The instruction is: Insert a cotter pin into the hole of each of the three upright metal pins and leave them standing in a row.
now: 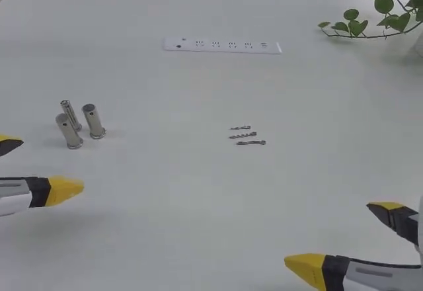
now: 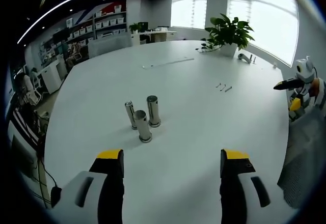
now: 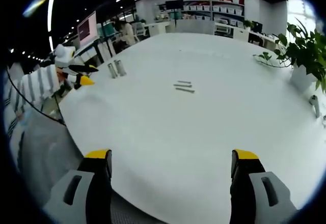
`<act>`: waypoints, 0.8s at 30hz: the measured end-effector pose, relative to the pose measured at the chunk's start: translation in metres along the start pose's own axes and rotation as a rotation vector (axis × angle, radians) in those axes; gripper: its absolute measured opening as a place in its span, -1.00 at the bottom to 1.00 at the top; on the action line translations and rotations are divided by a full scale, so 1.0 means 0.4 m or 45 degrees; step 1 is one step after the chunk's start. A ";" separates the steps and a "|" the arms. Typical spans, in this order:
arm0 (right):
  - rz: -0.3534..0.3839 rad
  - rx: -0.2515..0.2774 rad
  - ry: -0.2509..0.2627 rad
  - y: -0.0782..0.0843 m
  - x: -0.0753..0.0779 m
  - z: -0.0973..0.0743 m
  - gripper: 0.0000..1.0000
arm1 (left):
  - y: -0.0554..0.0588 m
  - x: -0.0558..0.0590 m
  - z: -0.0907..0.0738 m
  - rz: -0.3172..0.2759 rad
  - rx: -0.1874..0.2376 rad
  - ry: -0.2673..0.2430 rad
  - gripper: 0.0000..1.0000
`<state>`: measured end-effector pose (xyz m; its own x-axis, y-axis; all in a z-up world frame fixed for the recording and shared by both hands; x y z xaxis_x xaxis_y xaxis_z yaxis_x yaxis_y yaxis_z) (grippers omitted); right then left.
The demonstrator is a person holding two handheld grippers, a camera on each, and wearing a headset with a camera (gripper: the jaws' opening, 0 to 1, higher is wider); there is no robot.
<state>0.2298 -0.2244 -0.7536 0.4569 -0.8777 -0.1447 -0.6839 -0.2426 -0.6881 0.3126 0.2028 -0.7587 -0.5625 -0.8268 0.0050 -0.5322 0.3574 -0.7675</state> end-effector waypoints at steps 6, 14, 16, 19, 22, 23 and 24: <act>-0.040 -0.021 -0.005 0.003 0.001 0.000 0.98 | -0.019 -0.031 0.007 -0.007 0.061 -0.051 0.30; 0.003 0.003 -0.013 0.002 0.003 0.000 0.98 | -0.041 -0.063 0.012 0.009 0.083 -0.139 -0.03; 0.005 0.001 -0.007 0.004 0.005 -0.002 0.98 | -0.047 -0.066 0.019 0.010 0.086 -0.138 -0.11; 0.011 0.005 -0.006 0.005 0.006 -0.004 0.98 | -0.051 -0.068 0.034 0.006 0.085 -0.129 -0.19; 0.002 -0.003 -0.009 0.006 0.005 -0.005 0.99 | -0.050 -0.068 0.051 0.005 0.084 -0.116 -0.23; 0.005 0.002 -0.012 0.005 0.004 -0.005 0.99 | -0.049 -0.068 0.059 0.022 0.074 -0.110 -0.25; 0.010 0.006 -0.013 0.004 0.004 -0.005 0.99 | -0.049 -0.068 0.064 0.028 0.068 -0.112 -0.27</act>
<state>0.2284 -0.2269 -0.7537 0.4577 -0.8751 -0.1574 -0.6848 -0.2340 -0.6901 0.3544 0.2071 -0.7601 -0.5151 -0.8545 -0.0668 -0.4844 0.3545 -0.7998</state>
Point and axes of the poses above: the centre of the closed fingertips' face, and the gripper's own axes: z roughly forward along the fingers, x roughly to its right, y roughly out of its underside, the point moved 8 cm from there along -z, roughly backward along the fingers, and after that the axes turned 3 degrees about z, right-handed, at the moved point
